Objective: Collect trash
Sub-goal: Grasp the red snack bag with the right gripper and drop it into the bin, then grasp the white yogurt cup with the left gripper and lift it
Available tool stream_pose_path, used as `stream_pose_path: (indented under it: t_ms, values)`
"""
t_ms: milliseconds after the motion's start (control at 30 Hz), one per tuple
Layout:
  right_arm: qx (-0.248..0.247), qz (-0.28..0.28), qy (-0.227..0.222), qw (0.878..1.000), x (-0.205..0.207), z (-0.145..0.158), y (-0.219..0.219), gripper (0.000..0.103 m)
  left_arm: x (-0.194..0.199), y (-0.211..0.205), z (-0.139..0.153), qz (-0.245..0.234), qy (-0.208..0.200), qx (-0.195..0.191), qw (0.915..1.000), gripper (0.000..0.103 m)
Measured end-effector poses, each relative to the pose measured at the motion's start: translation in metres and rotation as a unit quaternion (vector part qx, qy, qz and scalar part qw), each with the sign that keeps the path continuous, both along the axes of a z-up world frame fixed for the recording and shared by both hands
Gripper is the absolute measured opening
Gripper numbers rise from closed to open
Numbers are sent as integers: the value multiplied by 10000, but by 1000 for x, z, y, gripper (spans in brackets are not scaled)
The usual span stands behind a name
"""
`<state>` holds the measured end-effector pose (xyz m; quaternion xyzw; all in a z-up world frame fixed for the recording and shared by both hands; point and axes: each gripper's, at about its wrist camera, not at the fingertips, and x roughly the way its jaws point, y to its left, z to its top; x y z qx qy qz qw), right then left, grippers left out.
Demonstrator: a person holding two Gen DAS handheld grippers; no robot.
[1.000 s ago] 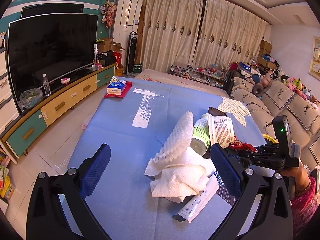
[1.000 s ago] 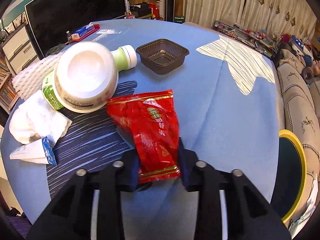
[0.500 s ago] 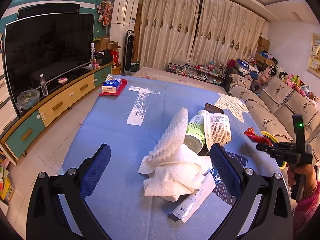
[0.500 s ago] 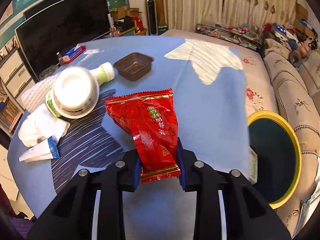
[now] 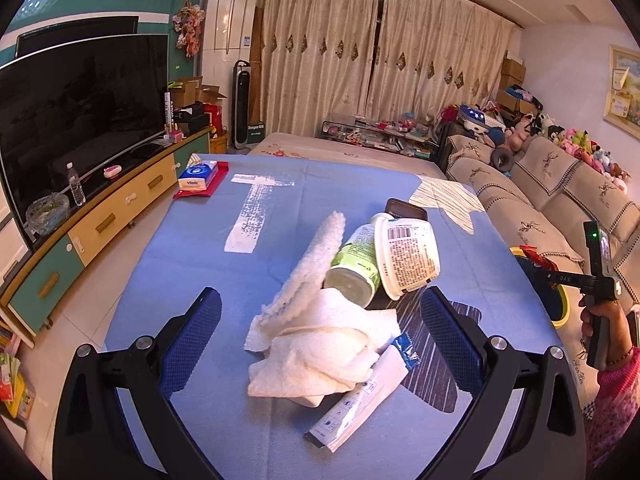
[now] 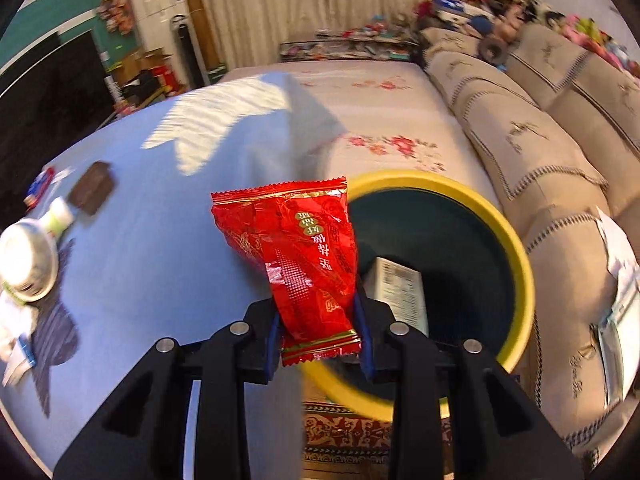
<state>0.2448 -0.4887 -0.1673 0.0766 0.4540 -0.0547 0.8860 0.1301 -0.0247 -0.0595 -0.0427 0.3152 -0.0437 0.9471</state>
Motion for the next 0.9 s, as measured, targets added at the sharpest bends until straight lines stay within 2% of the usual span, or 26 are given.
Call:
stream_pose_path:
  t_ms: [233,300,367,500,733,900]
  values:
    - [25,-557,372,9978,15,-36,-46,33,8,-21,2,-230,20,131,9996,98]
    - [12,-659,414,9970,16,-44,-52,45,11,-27,1,-292,42,167,9994,98]
    - [27,-736,459,9962,17,-51,-58,50,14,-34,1,-349,58,200,9992,98]
    - [119,-837,421,9955,14,-57,-67,75,17,-47,2,-460,61,262,9986,98]
    - [181,-790,253,9964,2,-47,-65,77,22,-62,0,-687,106,357,9969,98]
    - [173,-611,30,9980,-9,-32,-52,78,31,-83,-3,-933,144,718,9929,98]
